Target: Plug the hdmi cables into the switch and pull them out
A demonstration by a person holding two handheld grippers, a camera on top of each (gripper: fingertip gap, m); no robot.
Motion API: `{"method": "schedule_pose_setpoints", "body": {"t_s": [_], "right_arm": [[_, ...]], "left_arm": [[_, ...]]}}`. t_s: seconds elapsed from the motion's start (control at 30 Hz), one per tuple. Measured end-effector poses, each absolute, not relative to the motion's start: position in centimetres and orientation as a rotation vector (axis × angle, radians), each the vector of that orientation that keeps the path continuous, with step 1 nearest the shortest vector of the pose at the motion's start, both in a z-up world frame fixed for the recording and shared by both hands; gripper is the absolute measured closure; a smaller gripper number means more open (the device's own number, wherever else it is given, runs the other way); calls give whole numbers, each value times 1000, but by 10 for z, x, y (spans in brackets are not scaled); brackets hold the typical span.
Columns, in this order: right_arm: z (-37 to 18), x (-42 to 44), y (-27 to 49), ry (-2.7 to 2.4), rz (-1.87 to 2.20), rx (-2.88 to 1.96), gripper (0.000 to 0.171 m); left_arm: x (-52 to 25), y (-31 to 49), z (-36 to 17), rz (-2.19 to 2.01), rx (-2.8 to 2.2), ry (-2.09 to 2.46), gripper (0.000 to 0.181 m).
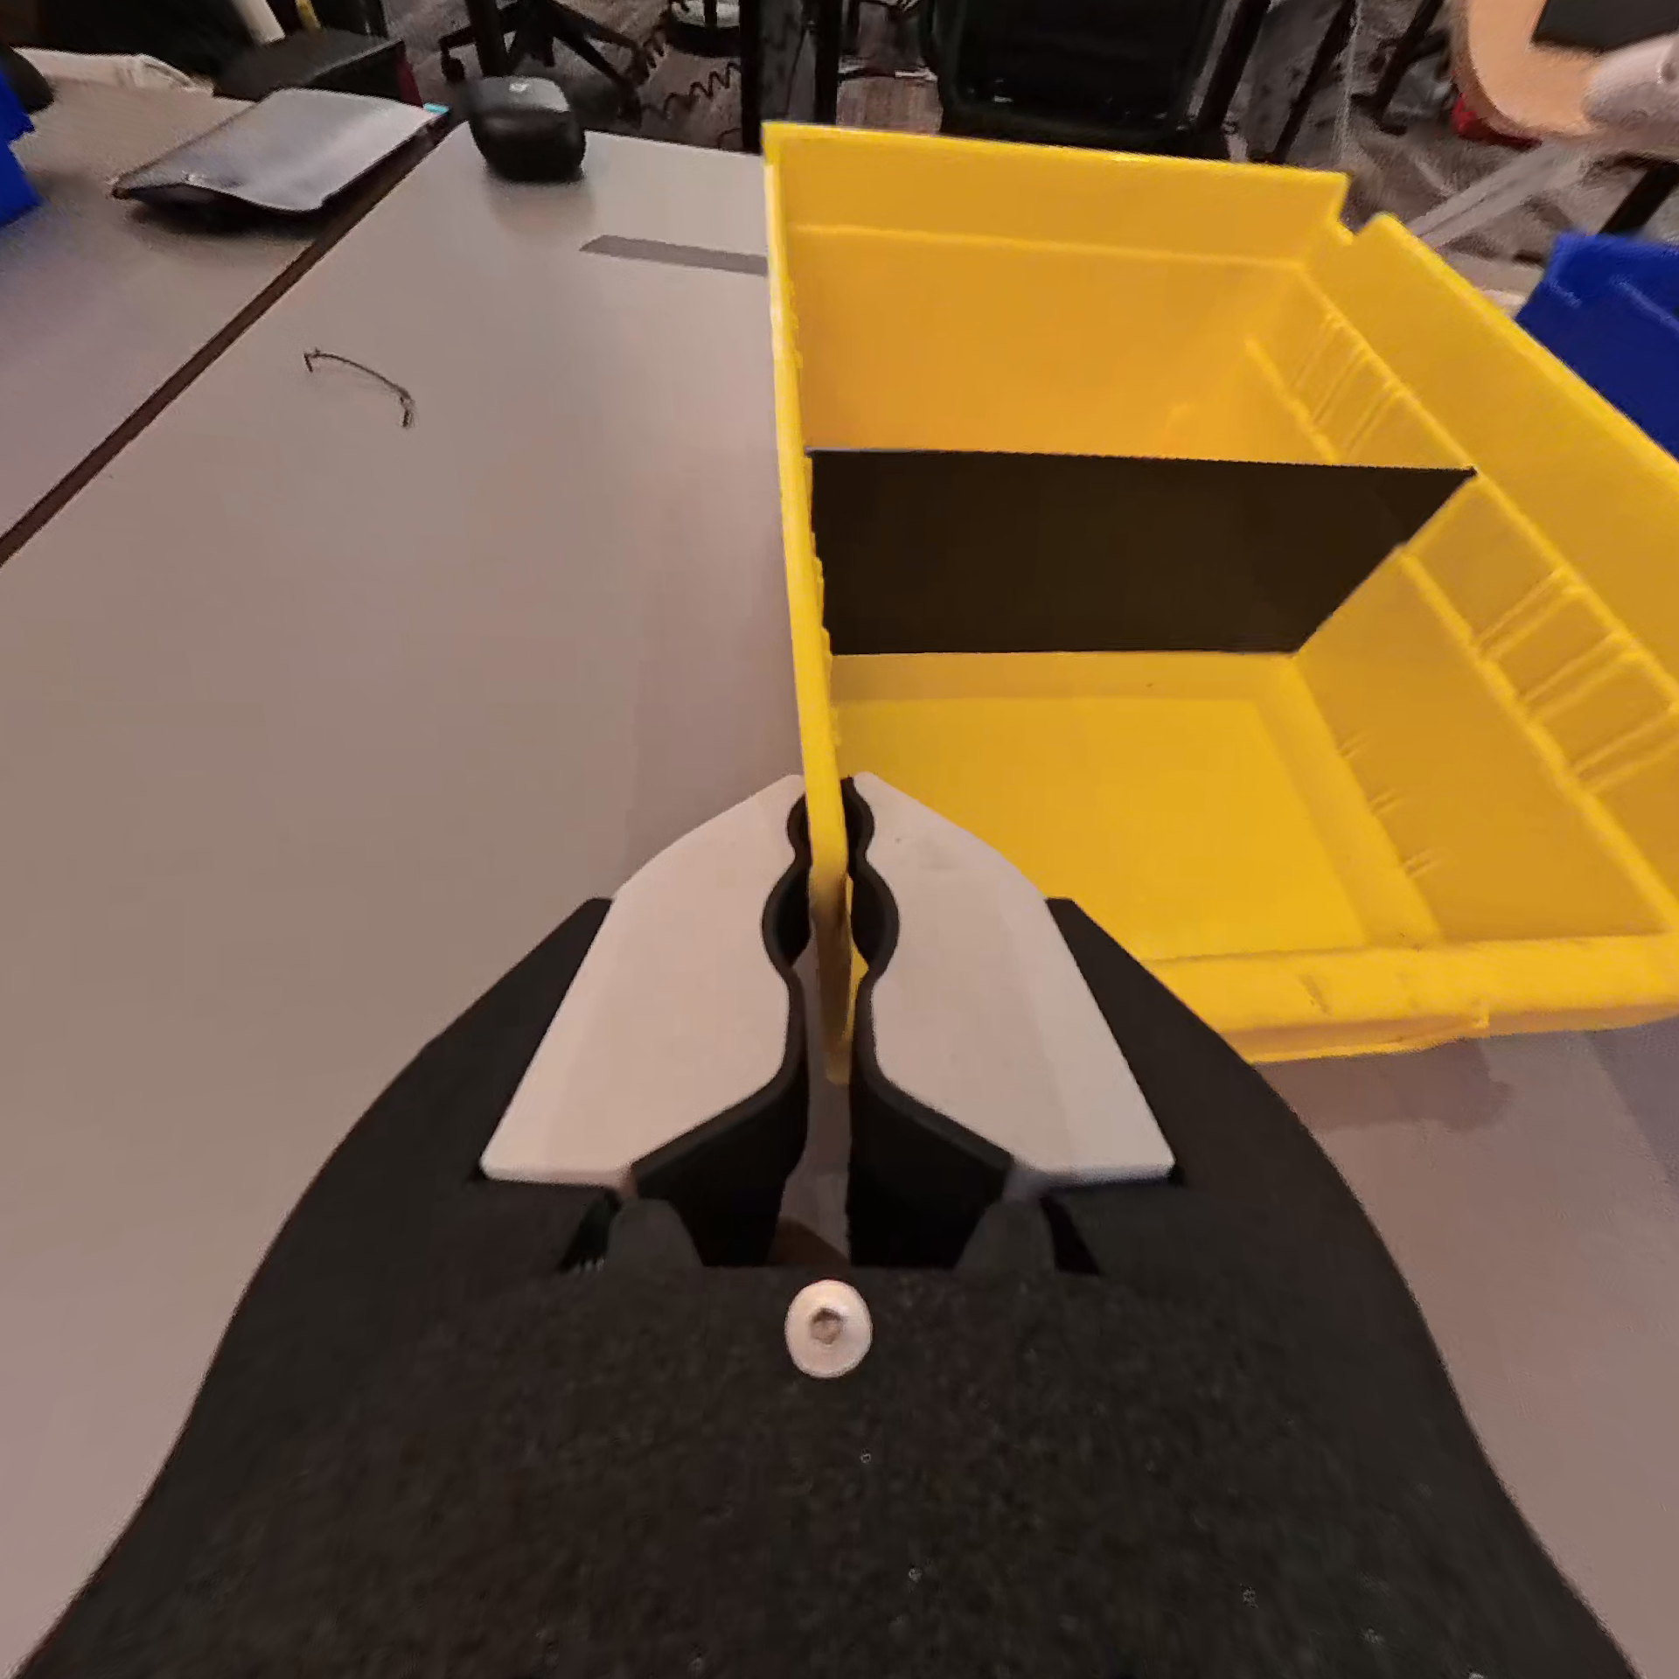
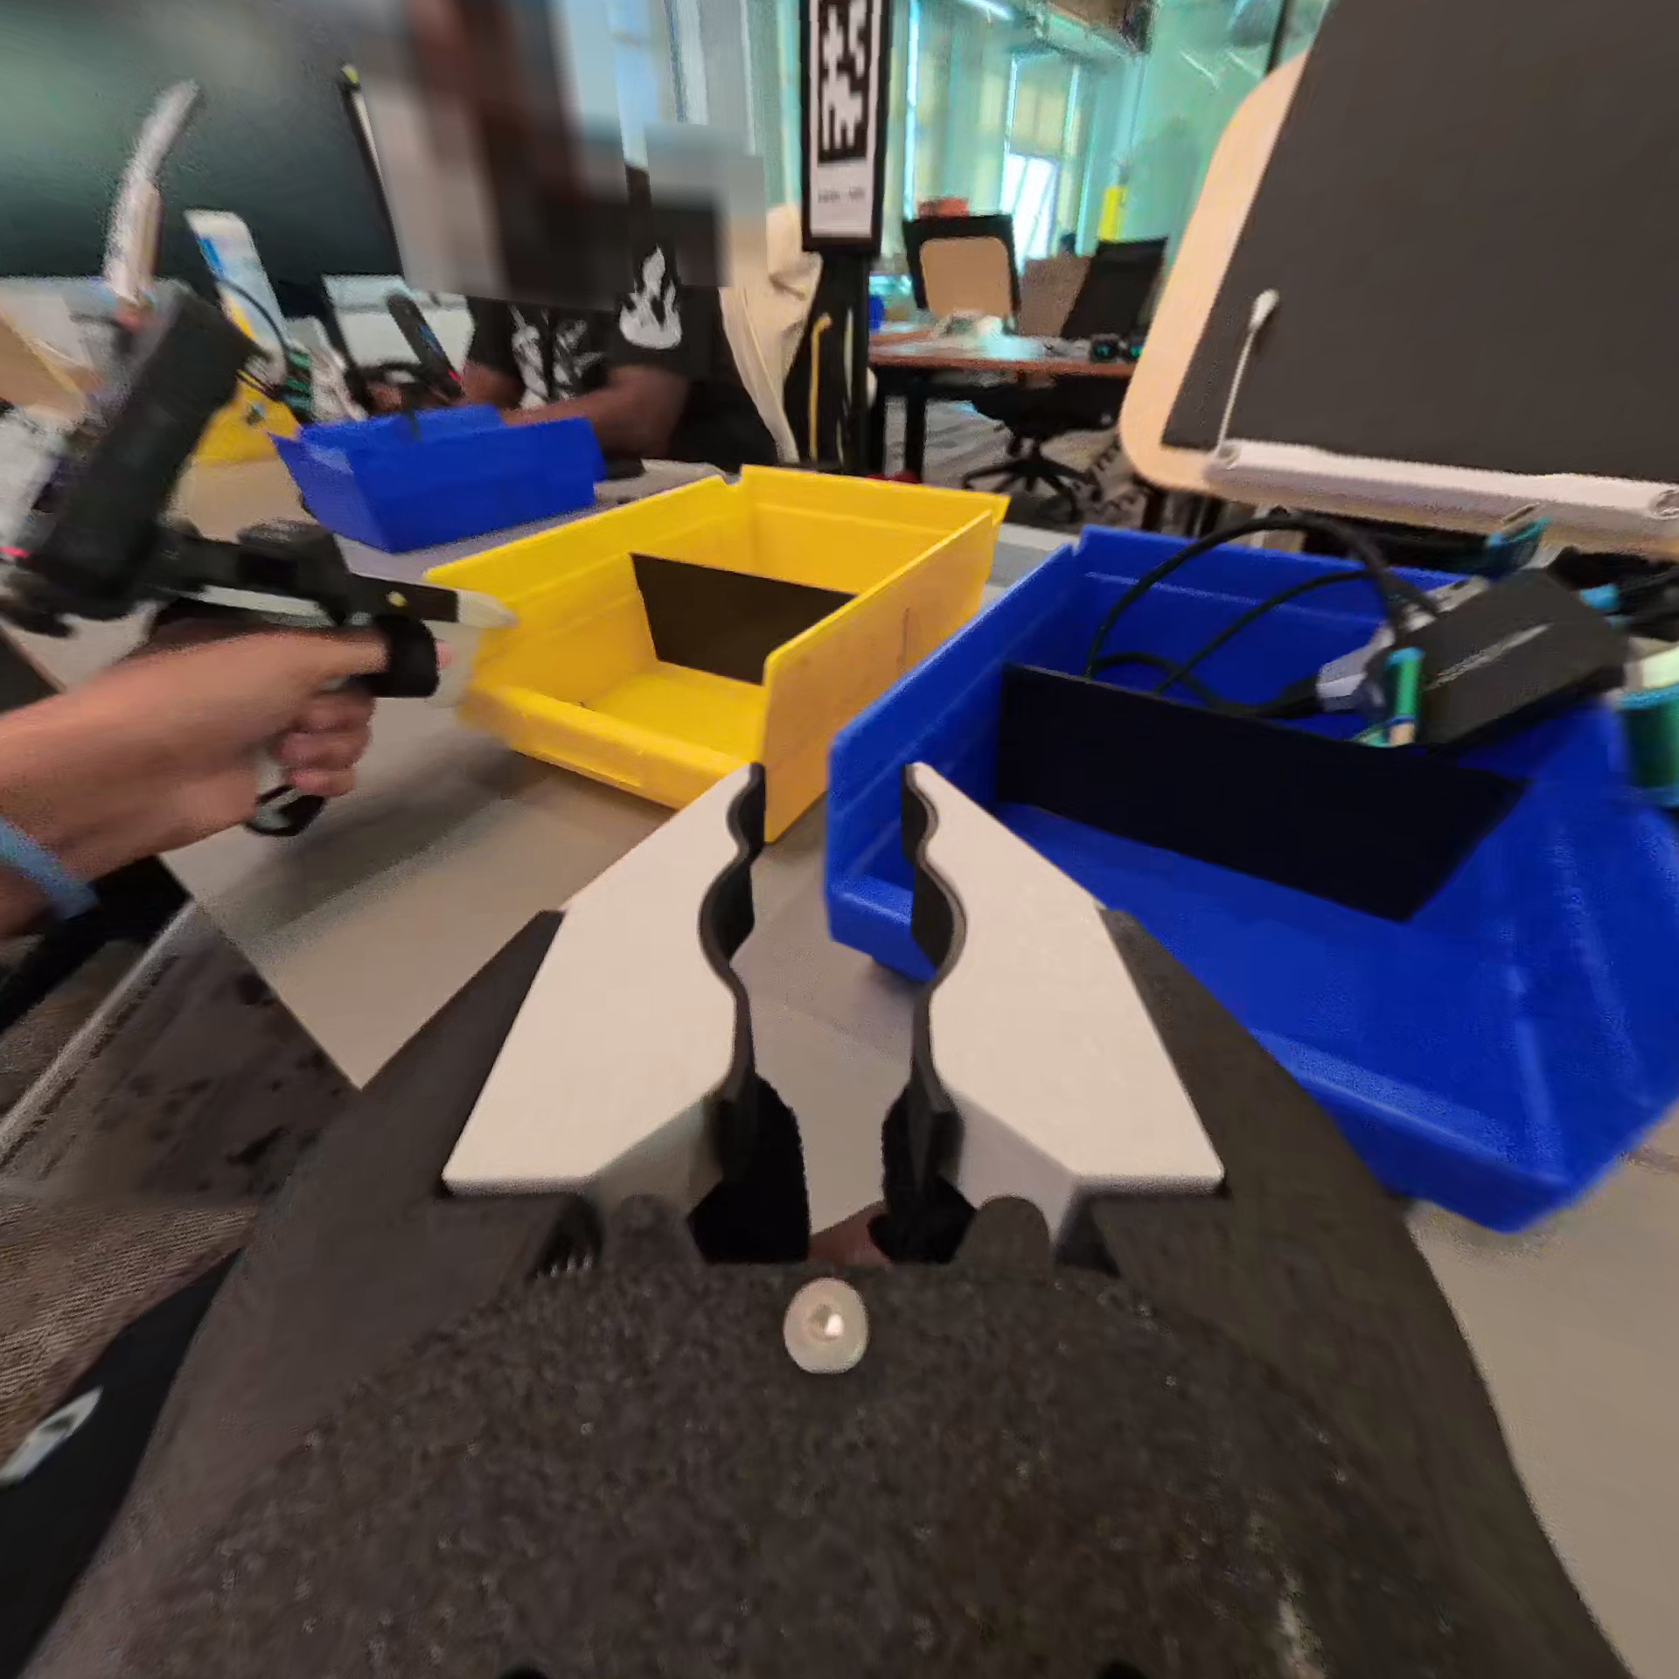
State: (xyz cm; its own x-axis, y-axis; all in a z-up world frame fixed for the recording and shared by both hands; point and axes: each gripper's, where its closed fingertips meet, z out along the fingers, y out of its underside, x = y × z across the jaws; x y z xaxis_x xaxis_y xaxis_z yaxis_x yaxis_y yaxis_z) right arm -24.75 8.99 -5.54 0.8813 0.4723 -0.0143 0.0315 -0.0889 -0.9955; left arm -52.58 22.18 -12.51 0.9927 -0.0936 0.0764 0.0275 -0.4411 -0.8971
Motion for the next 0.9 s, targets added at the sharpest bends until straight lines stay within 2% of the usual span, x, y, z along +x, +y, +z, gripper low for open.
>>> {"method": "schedule_pose_setpoints", "body": {"t_s": [0.1, 0.17, 0.27, 0.3, 0.33, 0.37, 0.4, 0.5, 0.7, 0.9], "right_arm": [[-74, -294, 103, -374, 353, -1692, 142], [-89, -317, 115, -353, 351, -1753, 131], [-106, -317, 142, -262, 151, -1817, 128], [-114, -320, 147, -282, 112, -1844, 129], [-120, -323, 149, -316, 94, -1864, 138], [-123, -326, 149, -321, 114, -1870, 158], [-121, -323, 147, -275, 141, -1868, 166], [-116, -323, 138, -265, 200, -1865, 166], [-55, -301, 124, -215, 144, -1659, 168], [41, -217, 129, -115, 89, -1507, 167]], "left_arm": [[-522, 187, -126, -111, -2060, 69, 177], [-520, 168, -126, -121, -2055, 43, 177], [-520, 143, -126, -104, -2059, 47, 177], [-519, 137, -126, -113, -2056, 46, 178], [-517, 132, -126, -129, -2060, 67, 177], [-515, 127, -126, -120, -2066, 100, 177], [-516, 124, -124, -74, -2060, 118, 177], [-514, 114, -103, -13, -1987, 124, 178], [-488, 94, -33, 75, -1744, 82, 179], [-399, 105, 37, -3, -1576, 120, 177]]}}
